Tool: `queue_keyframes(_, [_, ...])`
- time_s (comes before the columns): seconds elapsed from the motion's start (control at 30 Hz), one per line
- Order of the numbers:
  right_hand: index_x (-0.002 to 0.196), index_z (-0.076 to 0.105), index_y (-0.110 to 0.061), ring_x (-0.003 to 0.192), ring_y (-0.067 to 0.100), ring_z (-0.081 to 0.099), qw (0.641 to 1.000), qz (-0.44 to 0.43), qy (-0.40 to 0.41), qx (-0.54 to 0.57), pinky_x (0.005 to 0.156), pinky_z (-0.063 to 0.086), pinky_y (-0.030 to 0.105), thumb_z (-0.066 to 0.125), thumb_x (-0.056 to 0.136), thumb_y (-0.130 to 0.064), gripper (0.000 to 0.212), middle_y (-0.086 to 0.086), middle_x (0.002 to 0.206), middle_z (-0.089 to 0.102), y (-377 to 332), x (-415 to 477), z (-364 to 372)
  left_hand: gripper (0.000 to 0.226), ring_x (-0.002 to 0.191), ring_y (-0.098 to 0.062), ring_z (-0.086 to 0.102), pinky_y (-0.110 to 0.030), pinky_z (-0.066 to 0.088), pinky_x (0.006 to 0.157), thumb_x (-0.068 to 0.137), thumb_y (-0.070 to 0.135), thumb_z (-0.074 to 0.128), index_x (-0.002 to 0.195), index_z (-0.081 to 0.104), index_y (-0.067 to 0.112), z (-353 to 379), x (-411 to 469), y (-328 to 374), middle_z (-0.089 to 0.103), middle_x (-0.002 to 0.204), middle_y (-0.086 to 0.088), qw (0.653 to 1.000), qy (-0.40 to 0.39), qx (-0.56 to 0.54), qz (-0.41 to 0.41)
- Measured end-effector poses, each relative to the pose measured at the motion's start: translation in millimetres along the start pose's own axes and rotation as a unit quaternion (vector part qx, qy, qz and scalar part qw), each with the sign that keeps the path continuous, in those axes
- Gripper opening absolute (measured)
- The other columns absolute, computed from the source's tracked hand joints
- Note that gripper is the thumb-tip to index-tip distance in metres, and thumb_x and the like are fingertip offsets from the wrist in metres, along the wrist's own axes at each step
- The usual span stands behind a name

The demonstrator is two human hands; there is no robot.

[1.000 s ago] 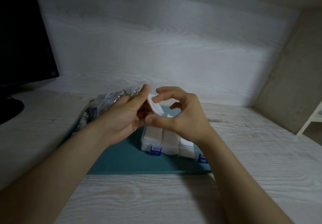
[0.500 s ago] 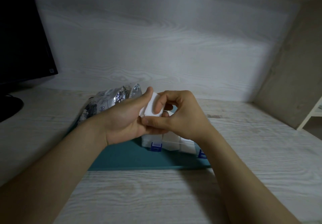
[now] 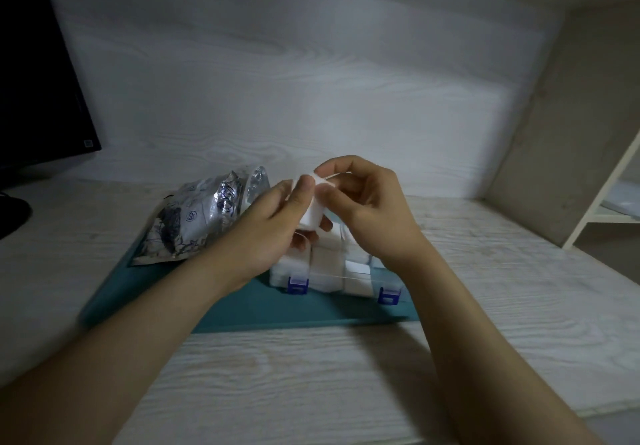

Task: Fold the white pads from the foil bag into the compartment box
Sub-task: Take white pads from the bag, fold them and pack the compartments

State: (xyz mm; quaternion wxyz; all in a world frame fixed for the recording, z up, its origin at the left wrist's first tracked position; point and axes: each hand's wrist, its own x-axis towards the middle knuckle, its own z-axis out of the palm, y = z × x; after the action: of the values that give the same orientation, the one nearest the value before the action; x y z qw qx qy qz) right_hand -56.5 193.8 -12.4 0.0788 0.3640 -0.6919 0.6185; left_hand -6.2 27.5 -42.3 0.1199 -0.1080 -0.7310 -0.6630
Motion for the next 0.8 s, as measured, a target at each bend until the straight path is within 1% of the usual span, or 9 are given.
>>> queue_keyframes(0.07, [0.109,0.072,-0.011,0.071,0.029,0.065,0.998,0.012,0.051,-0.034,0.068,0.056,0.041,0.064,0.099,0.0,0.016,0.029,0.086,0.07,3,-4,-12,0.045,0.09,-0.012,0.073,-0.032,0.057,0.086,0.102,0.059,0.049,0.13,0.062,0.026,2,-3,-8,0.076,0.102,0.004,0.987,0.053,0.141,0.063])
queue_keyframes(0.1, [0.107,0.073,-0.016,0.071,0.024,0.065,0.996,0.031,0.071,-0.054,0.068,0.056,0.04,0.064,0.099,-0.001,0.019,0.026,0.086,0.071,7,-8,-20,0.038,0.091,-0.006,0.07,-0.026,0.055,0.085,0.106,0.052,0.05,0.133,0.061,0.026,3,-5,-11,0.074,0.103,0.009,0.965,0.058,0.23,0.112])
queue_keyframes(0.2, [0.099,0.075,-0.023,0.071,0.018,0.069,0.981,0.104,0.106,-0.124,0.062,0.056,0.036,0.064,0.094,-0.004,0.023,0.01,0.083,0.076,18,-26,-49,0.024,0.098,-0.006,0.062,-0.031,0.052,0.087,0.107,0.035,0.053,0.123,0.066,0.023,12,-12,-18,0.067,0.106,0.012,0.878,-0.016,0.404,0.255])
queue_keyframes(0.3, [0.097,0.075,-0.026,0.064,0.016,0.069,0.963,0.139,0.093,-0.209,0.057,0.056,0.035,0.064,0.093,-0.009,0.02,0.005,0.077,0.077,19,-44,-68,0.028,0.1,-0.009,0.056,-0.032,0.046,0.089,0.107,0.046,0.051,0.114,0.069,0.026,25,-11,-24,0.066,0.107,0.012,0.821,-0.085,0.489,0.282])
queue_keyframes(0.37, [0.096,0.074,-0.025,0.055,0.009,0.062,0.957,0.138,0.09,-0.241,0.051,0.051,0.026,0.064,0.093,-0.009,0.019,0.002,0.071,0.075,18,-51,-73,0.037,0.101,-0.007,0.054,-0.03,0.044,0.091,0.106,0.056,0.046,0.114,0.068,0.028,31,-10,-24,0.065,0.108,0.015,0.799,-0.109,0.526,0.27])
queue_keyframes(0.5, [0.096,0.075,-0.029,0.065,0.012,0.07,0.937,0.145,0.054,-0.314,0.056,0.058,0.03,0.066,0.094,-0.015,0.016,0.0,0.074,0.076,18,-55,-73,0.035,0.104,-0.004,0.049,-0.031,0.045,0.091,0.103,0.059,0.05,0.112,0.069,0.03,33,-12,-25,0.063,0.106,0.018,0.806,-0.121,0.52,0.257])
queue_keyframes(0.6, [0.099,0.077,-0.026,0.055,0.004,0.062,0.924,0.164,-0.005,-0.345,0.05,0.046,0.017,0.066,0.097,-0.017,0.014,-0.001,0.074,0.076,18,-54,-74,0.031,0.114,-0.003,0.045,-0.035,0.048,0.096,0.101,0.06,0.053,0.11,0.07,0.035,34,-15,-25,0.061,0.107,0.018,0.807,-0.126,0.528,0.232])
queue_keyframes(0.7, [0.097,0.077,-0.025,0.057,0.001,0.059,0.9,0.154,-0.052,-0.405,0.053,0.042,0.012,0.067,0.097,-0.015,0.013,-0.003,0.076,0.073,19,-53,-73,0.033,0.122,-0.003,0.041,-0.035,0.047,0.097,0.102,0.061,0.05,0.106,0.07,0.035,36,-18,-24,0.061,0.108,0.019,0.799,-0.128,0.548,0.212])
queue_keyframes(0.8, [0.092,0.08,-0.024,0.073,0.008,0.065,0.867,0.12,-0.053,-0.481,0.066,0.053,0.024,0.078,0.091,-0.024,0.003,-0.008,0.078,0.071,15,-51,-70,0.036,0.127,-0.004,0.039,-0.035,0.046,0.098,0.103,0.062,0.046,0.104,0.069,0.034,37,-18,-24,0.062,0.11,0.019,0.791,-0.13,0.563,0.202])
